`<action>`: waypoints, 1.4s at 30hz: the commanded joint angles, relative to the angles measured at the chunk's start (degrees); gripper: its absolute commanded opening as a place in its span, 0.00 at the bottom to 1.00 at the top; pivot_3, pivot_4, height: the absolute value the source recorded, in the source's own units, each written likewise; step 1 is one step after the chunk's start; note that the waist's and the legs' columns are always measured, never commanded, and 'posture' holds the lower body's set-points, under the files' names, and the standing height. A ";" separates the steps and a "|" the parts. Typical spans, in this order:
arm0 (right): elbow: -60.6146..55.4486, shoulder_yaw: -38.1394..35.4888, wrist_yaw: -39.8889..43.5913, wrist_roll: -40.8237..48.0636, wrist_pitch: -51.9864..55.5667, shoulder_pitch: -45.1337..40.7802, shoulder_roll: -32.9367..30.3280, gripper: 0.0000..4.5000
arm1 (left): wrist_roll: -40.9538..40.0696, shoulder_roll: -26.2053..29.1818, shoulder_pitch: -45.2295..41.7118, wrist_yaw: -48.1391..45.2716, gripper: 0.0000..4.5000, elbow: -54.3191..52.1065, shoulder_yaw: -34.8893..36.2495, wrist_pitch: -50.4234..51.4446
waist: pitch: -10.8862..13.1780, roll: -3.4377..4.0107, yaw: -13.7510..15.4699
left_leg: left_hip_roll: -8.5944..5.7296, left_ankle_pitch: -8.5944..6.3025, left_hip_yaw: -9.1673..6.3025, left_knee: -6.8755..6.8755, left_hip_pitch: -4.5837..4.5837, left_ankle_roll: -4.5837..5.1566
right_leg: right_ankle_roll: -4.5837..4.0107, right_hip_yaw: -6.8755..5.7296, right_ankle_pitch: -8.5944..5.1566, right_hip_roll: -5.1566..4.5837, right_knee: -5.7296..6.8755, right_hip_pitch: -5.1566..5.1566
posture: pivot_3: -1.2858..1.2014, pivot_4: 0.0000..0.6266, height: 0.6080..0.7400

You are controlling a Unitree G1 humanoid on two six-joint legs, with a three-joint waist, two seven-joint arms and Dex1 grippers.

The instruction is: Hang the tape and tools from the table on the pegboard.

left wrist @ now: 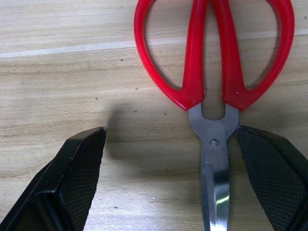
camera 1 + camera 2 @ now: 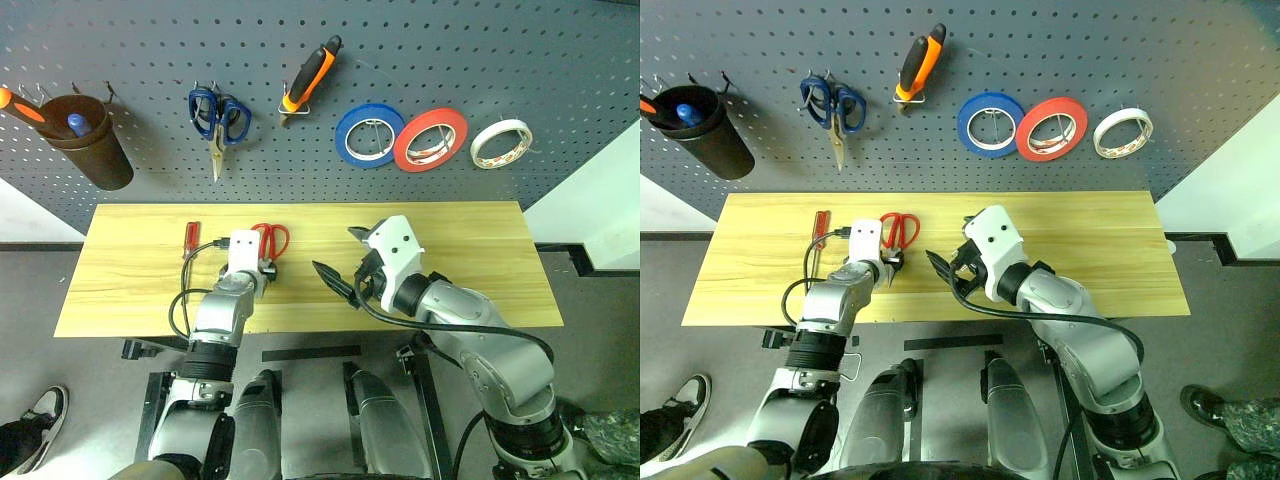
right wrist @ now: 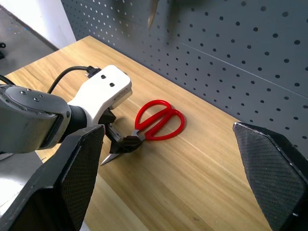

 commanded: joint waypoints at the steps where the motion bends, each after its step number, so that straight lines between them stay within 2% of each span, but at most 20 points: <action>1: -3.13 -1.07 -0.41 0.53 -0.21 0.24 0.09 1.00 | -0.10 0.50 0.44 -0.84 0.96 1.52 0.38 1.22 | 0.01 0.00 -0.02 | 0.00 0.00 0.00 0.00 0.00 0.00 | 0.00 0.00 0.00 0.00 0.00 0.00 | 0.52 0.56 0.86; 3: -3.03 -1.10 -0.67 0.45 -0.34 0.17 0.21 1.00 | -0.02 0.45 0.61 -1.09 0.87 1.22 0.28 1.61 | 0.01 0.00 -0.06 | 0.00 0.00 0.00 0.01 0.00 0.00 | 0.02 0.00 -0.01 0.00 -0.01 0.00 | 0.52 0.56 0.86; 14: -2.01 -0.85 -1.34 -0.40 -1.62 -0.45 -0.04 1.00 | 0.30 0.47 2.06 -2.22 0.06 -0.55 -0.19 3.08 | 0.01 0.01 -0.08 | 0.00 -0.01 -0.01 -0.02 0.00 0.01 | 0.02 0.00 -0.02 0.00 -0.04 0.00 | 0.52 0.55 0.86; 24: -1.38 -0.40 -1.07 -1.10 -3.21 -0.16 -0.62 1.00 | 0.59 1.01 6.16 -4.36 0.06 -8.10 -2.69 4.45 | 0.02 0.03 -0.04 | 0.00 -0.03 0.00 -0.17 -0.02 0.03 | -0.01 0.00 -0.01 -0.01 -0.21 -0.01 | 0.52 0.54 0.86; 31: -1.07 -0.54 -0.83 -1.61 -3.68 -0.44 -0.78 1.00 | 3.20 3.66 11.36 -6.45 0.06 -19.28 -9.34 3.54 | 0.07 0.05 -0.03 | 0.00 -0.04 0.00 -0.18 -0.16 0.03 | -0.02 0.00 0.00 -0.03 -0.25 -0.14 | 0.52 0.54 0.86; 35: -1.27 -0.41 -1.05 -1.87 -3.60 -0.14 -0.89 1.00 | 5.52 6.20 15.82 -7.84 0.06 -26.96 -13.71 -2.22 | 0.21 0.08 -0.01 | 0.00 -0.03 0.01 -0.26 -0.25 0.03 | -0.03 0.00 0.00 -0.05 -0.25 -0.27 | 0.52 0.54 0.86; 37: -1.35 -0.42 -1.13 -2.03 -3.73 0.24 -0.95 1.00 | 7.28 7.56 18.96 -8.01 0.06 -30.87 -16.03 -8.17 | 0.22 0.07 0.01 | -0.01 -0.03 0.05 -0.38 -0.23 0.03 | -0.04 0.01 -0.01 -0.07 -0.26 -0.33 | 0.52 0.54 0.86; 42: -0.82 -0.72 -1.10 -2.58 -4.53 0.22 -1.02 1.00 | 9.32 8.82 22.45 -8.31 0.06 -32.01 -17.48 -15.79 | 0.22 0.07 0.08 | -0.01 -0.03 0.10 -0.71 -0.19 0.04 | -0.06 0.02 -0.03 -0.06 -0.35 -0.43 | 0.52 0.52 0.86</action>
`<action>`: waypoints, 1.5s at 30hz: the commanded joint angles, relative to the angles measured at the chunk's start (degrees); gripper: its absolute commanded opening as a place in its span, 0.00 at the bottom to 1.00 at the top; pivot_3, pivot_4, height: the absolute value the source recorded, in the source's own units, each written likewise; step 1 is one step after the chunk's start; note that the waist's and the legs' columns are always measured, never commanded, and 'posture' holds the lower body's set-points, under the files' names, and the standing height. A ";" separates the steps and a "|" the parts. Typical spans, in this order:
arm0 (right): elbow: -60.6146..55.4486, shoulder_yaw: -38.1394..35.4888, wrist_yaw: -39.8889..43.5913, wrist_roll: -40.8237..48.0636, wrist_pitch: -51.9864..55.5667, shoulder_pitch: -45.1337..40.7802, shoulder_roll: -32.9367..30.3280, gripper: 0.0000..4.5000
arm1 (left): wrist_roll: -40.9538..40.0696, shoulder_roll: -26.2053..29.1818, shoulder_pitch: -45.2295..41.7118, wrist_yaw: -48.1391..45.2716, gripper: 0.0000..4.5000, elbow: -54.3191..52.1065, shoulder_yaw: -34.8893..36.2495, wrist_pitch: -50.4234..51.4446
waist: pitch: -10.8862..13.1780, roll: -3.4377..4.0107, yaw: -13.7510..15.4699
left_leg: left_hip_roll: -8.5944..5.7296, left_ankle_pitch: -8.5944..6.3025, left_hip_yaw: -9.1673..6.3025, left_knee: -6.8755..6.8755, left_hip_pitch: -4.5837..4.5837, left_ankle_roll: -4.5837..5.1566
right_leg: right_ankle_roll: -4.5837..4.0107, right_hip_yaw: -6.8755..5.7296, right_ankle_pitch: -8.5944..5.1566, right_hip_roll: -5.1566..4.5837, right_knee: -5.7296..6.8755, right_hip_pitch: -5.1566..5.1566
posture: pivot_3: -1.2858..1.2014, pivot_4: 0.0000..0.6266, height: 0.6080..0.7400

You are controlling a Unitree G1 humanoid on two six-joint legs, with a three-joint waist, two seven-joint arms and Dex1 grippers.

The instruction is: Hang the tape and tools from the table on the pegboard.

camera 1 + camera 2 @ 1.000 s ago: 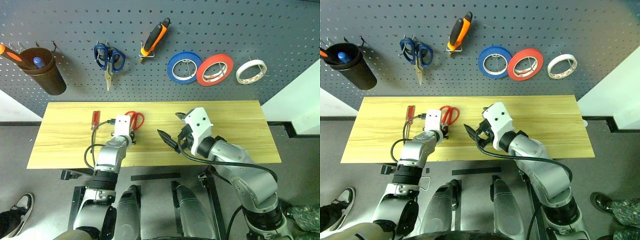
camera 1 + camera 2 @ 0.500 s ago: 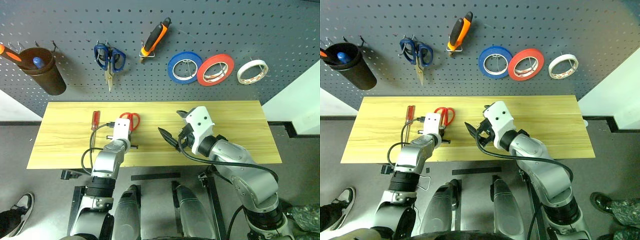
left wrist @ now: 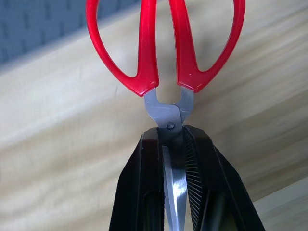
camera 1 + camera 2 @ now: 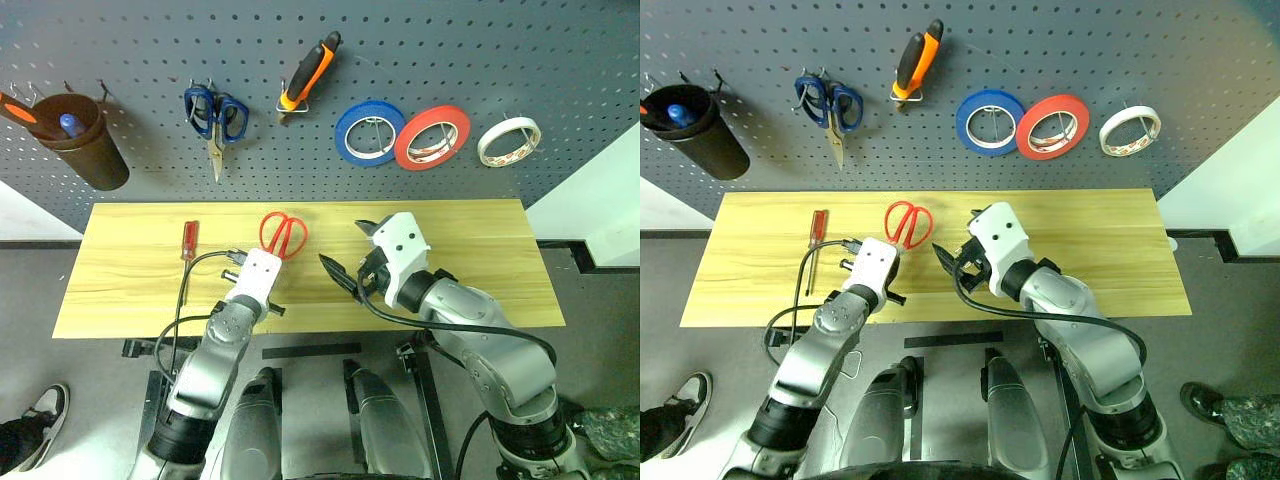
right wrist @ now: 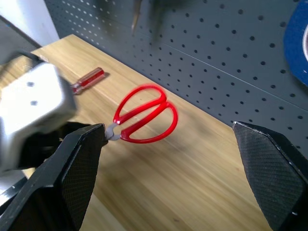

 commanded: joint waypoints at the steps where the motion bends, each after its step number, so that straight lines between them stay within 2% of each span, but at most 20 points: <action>1: -1.23 -0.82 0.11 -0.33 -1.79 0.02 -0.07 1.00 | 1.77 0.48 1.28 -0.42 0.06 -1.57 -0.60 -5.62 | 0.00 0.00 0.01 | 0.00 0.00 0.00 -0.01 -0.01 0.00 | 0.00 0.00 -0.01 0.01 0.00 -0.02 | 0.52 0.52 0.86; 5: -0.85 -1.34 0.20 -0.64 -2.54 -0.13 -0.28 1.00 | 4.87 2.56 2.93 -0.09 0.06 -1.65 -1.18 -15.79 | 0.00 0.00 -0.03 | 0.00 0.00 0.03 -0.02 -0.01 0.00 | 0.00 0.00 -0.01 0.00 -0.02 -0.03 | 0.52 0.50 0.86; 13: -1.32 -1.59 -0.06 -1.28 -2.69 0.67 -0.29 1.00 | 7.43 3.26 6.61 5.17 0.06 -2.54 2.82 -43.43 | 0.00 0.00 0.04 | 0.00 0.00 0.12 -0.05 -0.01 0.00 | 0.00 0.03 -0.01 -0.06 -0.07 -0.03 | 0.52 0.52 0.86; 17: -1.30 -1.62 -0.07 -1.47 -2.78 0.83 -0.25 1.00 | 8.41 2.64 5.93 8.11 0.06 -0.83 6.70 -49.47 | 0.00 0.00 0.00 | 0.00 0.00 0.14 -0.03 -0.01 0.00 | 0.00 0.04 -0.01 -0.07 -0.04 -0.03 | 0.52 0.51 0.86; 24: -1.22 -2.31 0.40 -1.36 -3.28 1.04 -0.38 1.00 | 11.19 3.23 5.97 9.71 0.06 -0.13 11.13 -54.47 | 0.00 0.00 0.03 | 0.00 0.00 0.16 -0.02 0.01 0.00 | 0.02 0.05 -0.01 -0.05 -0.02 -0.02 | 0.52 0.51 0.86; 32: -1.78 -2.98 1.18 -1.03 -3.56 1.49 -0.34 1.00 | 11.85 2.97 3.88 10.30 0.06 2.24 15.35 -53.22 | 0.00 0.00 0.05 | 0.00 0.01 0.16 0.02 0.05 0.00 | 0.05 0.04 0.00 -0.04 0.06 0.00 | 0.52 0.52 0.86; 45: -3.33 -3.83 1.09 -0.78 -2.62 1.82 -0.63 1.00 | 12.25 5.76 -1.95 12.28 0.06 8.78 21.89 -54.14 | 0.00 0.00 -0.01 | 0.01 0.01 0.16 0.01 0.07 0.00 | 0.10 0.05 0.02 -0.02 0.08 0.02 | 0.52 0.54 0.86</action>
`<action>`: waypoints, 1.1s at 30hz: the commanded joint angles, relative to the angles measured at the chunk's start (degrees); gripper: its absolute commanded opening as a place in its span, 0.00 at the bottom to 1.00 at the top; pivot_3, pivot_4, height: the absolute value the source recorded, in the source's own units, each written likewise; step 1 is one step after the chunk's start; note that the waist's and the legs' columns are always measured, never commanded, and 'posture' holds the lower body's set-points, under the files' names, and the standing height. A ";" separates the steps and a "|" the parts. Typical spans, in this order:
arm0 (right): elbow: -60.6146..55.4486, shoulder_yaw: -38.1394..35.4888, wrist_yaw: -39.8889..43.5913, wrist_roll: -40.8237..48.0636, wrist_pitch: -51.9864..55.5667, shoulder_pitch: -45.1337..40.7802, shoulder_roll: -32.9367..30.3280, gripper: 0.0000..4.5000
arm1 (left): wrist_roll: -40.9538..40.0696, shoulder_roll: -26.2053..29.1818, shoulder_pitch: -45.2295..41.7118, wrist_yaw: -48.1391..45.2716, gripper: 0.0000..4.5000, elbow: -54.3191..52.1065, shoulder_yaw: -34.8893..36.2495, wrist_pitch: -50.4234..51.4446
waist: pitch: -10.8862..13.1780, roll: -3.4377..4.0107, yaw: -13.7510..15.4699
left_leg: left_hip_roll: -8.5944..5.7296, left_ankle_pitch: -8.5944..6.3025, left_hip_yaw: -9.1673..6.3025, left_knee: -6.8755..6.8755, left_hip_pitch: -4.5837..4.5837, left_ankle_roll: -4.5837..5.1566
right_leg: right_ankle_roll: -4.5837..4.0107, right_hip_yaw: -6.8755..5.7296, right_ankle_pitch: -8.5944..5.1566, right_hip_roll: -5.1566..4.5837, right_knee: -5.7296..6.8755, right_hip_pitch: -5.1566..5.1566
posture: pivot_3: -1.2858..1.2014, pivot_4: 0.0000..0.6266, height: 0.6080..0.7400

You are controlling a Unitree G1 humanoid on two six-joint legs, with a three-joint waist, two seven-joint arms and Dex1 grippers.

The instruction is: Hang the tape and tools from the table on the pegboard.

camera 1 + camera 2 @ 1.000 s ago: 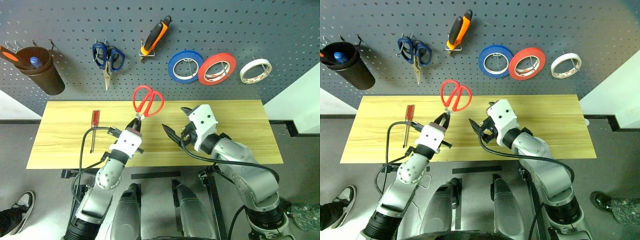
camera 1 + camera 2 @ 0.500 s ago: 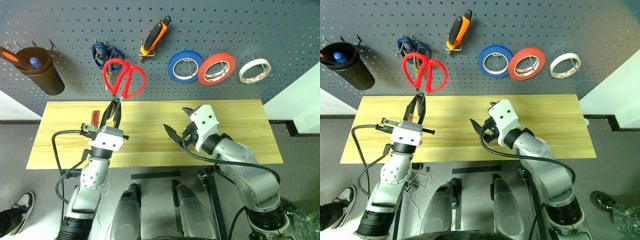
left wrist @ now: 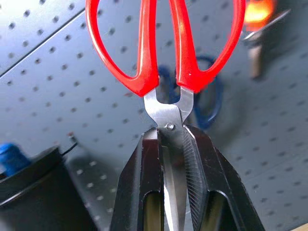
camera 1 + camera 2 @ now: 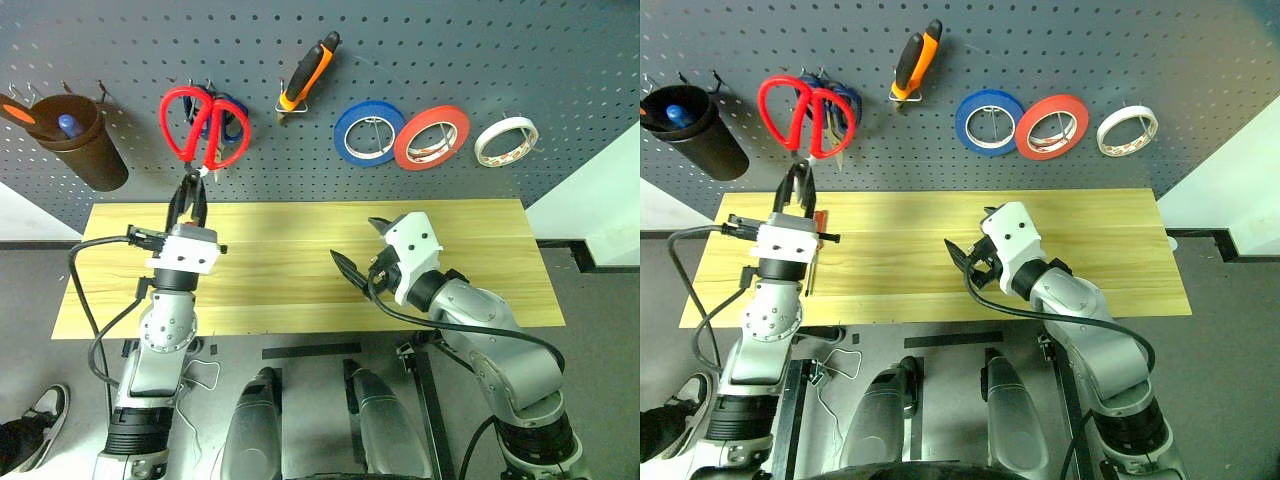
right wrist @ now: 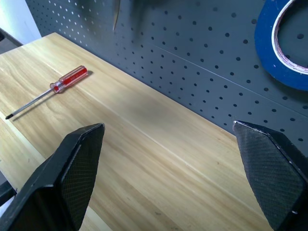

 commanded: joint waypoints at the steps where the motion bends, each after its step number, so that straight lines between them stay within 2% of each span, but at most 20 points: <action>1: -3.88 -1.73 0.30 1.26 -0.45 -0.26 0.09 1.00 | 0.08 1.13 -1.17 1.39 0.06 0.70 2.50 -1.43 | 0.01 0.01 0.01 | 0.00 0.00 0.00 0.00 0.00 0.00 | 0.00 0.00 0.00 0.00 0.00 0.00 | 0.52 0.54 0.86; 8: -7.69 -6.09 2.58 9.25 -3.91 -1.15 4.12 1.00 | 1.40 2.57 -4.11 3.78 0.06 5.42 3.19 -3.16 | 0.01 0.01 -0.01 | 0.00 0.00 0.00 0.02 0.01 0.00 | 0.09 0.00 0.05 0.00 0.02 0.03 | 0.51 0.55 0.86; 18: -8.12 -5.92 1.58 10.45 -3.94 -1.50 3.34 1.00 | 1.61 0.83 -7.46 3.70 0.06 10.77 -0.07 -4.77 | 0.01 0.02 0.02 | -0.01 0.00 0.00 0.03 0.02 -0.01 | 0.15 -0.02 0.08 -0.02 0.03 0.04 | 0.51 0.55 0.86; 33: -8.41 -5.66 0.63 10.59 -3.87 -1.24 2.60 1.00 | 1.63 1.03 -9.37 4.22 0.06 12.98 -0.48 -6.46 | 0.01 0.02 0.02 | 0.00 0.00 0.00 0.02 0.02 -0.01 | 0.20 -0.02 0.10 0.00 0.05 0.04 | 0.51 0.54 0.86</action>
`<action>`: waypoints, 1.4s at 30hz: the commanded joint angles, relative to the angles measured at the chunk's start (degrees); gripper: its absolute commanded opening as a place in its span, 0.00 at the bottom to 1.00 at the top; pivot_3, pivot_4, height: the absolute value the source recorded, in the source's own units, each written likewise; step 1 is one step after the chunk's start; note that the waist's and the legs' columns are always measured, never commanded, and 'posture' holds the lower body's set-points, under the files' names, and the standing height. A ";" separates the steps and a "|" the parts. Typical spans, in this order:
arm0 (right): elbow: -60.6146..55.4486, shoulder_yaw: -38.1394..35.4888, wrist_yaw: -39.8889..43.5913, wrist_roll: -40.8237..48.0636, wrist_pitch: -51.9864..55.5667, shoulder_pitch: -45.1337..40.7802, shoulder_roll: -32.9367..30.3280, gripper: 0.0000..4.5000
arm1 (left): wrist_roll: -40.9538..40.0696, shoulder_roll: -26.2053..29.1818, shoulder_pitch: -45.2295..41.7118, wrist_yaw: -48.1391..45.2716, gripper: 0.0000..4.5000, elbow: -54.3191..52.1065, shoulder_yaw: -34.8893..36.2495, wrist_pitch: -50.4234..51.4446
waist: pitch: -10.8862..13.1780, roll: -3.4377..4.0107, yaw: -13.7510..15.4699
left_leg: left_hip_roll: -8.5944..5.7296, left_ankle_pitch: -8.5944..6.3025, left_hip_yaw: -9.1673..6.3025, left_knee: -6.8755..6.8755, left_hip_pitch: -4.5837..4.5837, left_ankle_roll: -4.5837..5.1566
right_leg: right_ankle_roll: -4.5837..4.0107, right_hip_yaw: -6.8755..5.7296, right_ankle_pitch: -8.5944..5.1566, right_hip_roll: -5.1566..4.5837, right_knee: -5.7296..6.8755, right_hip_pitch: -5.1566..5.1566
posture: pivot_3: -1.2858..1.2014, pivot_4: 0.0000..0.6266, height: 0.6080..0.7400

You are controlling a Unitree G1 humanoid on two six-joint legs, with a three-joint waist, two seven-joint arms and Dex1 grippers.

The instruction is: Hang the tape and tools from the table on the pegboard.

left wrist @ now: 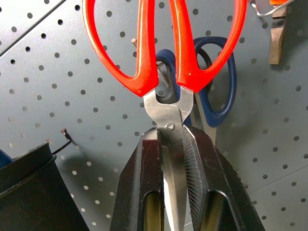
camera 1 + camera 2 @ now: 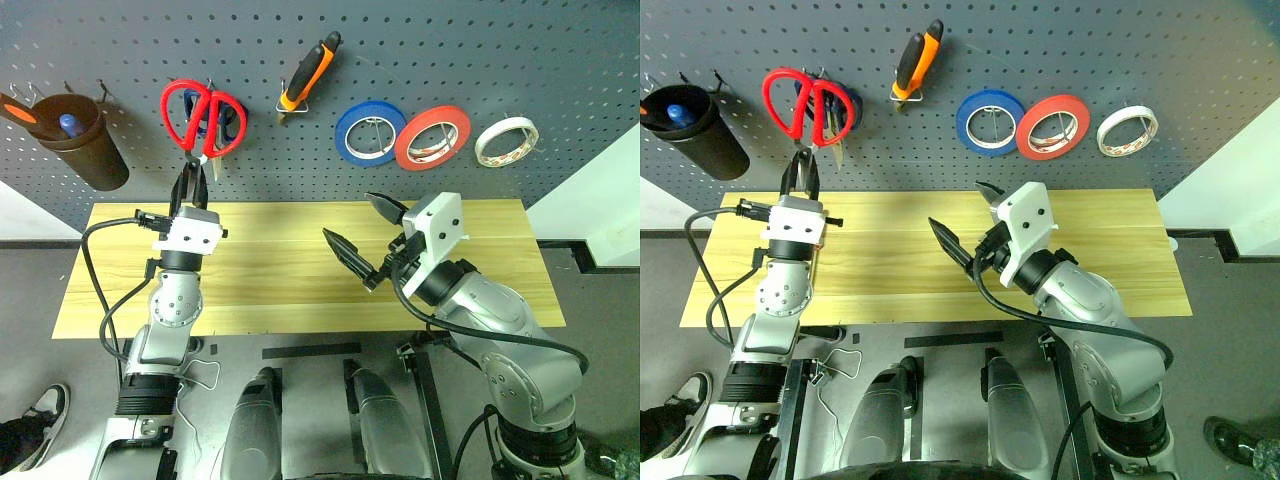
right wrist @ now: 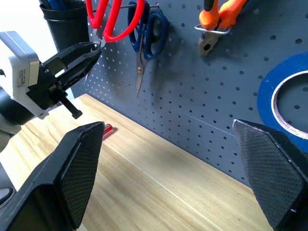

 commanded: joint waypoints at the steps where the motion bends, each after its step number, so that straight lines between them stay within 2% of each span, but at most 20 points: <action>1: -3.25 -0.43 -0.16 1.05 -0.91 -0.11 -0.24 1.00 | 0.28 0.38 -0.64 0.86 0.06 0.14 0.34 -1.20 | 0.00 0.00 0.00 | 0.00 0.00 0.00 0.00 0.00 0.00 | 0.00 0.00 0.00 0.00 0.00 0.00 | 0.51 0.54 0.86; 12: -3.44 -0.38 -0.43 1.46 -0.60 -0.28 -0.59 1.00 | 0.36 -0.42 -4.59 0.85 0.06 5.52 -1.57 -1.00 | 0.00 0.00 0.01 | 0.00 0.00 0.00 0.01 0.00 0.00 | 0.01 0.00 0.00 0.00 0.01 0.01 | 0.51 0.54 0.86; 15: -3.53 -0.43 -0.65 1.62 -0.50 -0.26 -0.72 1.00 | 0.45 -0.35 -6.51 1.30 0.06 8.45 -2.09 -1.11 | 0.00 0.00 -0.04 | 0.00 0.00 0.00 0.01 0.00 0.00 | 0.01 0.00 0.01 0.01 0.02 0.00 | 0.51 0.54 0.86; 22: -3.31 -0.44 -0.94 2.00 -0.57 -0.82 -0.77 1.00 | 1.22 -1.31 -15.64 4.57 0.06 22.81 -3.94 -2.20 | 0.00 0.00 0.03 | -0.01 0.00 0.00 0.07 -0.01 0.00 | 0.02 -0.01 0.01 0.01 0.04 0.02 | 0.51 0.54 0.86; 28: -4.51 -0.76 -1.01 3.25 0.48 -1.80 -0.94 1.00 | 1.28 -1.44 -16.73 6.22 0.06 24.34 -4.29 -2.59 | 0.00 0.00 0.02 | -0.01 0.00 -0.01 0.00 0.00 0.00 | 0.05 -0.02 0.00 0.02 0.04 0.01 | 0.51 0.54 0.86; 40: -3.25 -0.39 -0.39 3.28 -0.10 -2.08 -1.33 1.00 | -0.04 -2.44 -9.71 5.73 0.98 18.07 -3.60 1.32 | 0.00 0.00 0.07 | 0.00 0.01 0.00 0.01 0.00 0.00 | 0.05 -0.02 0.01 0.01 0.05 0.02 | 0.51 0.54 0.86; 42: -2.94 -0.28 -0.24 3.20 -0.29 -2.11 -1.36 1.00 | -0.47 -2.67 -7.82 5.30 0.98 16.84 -3.24 2.47 | 0.00 0.00 0.00 | 0.00 0.01 -0.01 0.02 0.01 -0.01 | 0.05 -0.02 0.01 0.02 0.06 0.02 | 0.51 0.53 0.86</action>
